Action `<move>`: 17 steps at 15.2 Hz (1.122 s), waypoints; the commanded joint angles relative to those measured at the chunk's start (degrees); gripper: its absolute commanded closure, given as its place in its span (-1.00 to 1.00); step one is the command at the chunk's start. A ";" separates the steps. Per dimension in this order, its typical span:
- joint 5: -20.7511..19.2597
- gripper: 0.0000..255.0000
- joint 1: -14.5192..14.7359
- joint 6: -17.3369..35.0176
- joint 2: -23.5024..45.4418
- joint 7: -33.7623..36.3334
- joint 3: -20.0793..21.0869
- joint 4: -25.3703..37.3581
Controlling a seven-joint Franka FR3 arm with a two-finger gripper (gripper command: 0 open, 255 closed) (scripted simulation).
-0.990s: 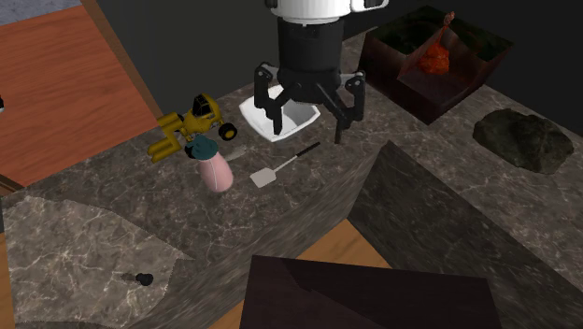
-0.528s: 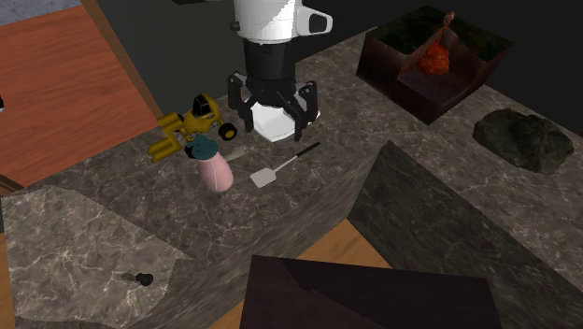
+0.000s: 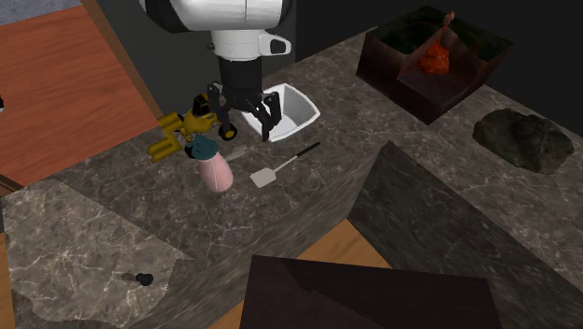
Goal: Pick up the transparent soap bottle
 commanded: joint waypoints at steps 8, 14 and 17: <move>-1.69 -1.00 5.99 -2.30 21.66 6.38 -0.56 22.34; -2.18 -1.00 11.00 -8.68 38.88 9.32 -1.33 45.36; -2.31 -1.00 11.84 -9.20 42.30 9.44 -1.56 49.25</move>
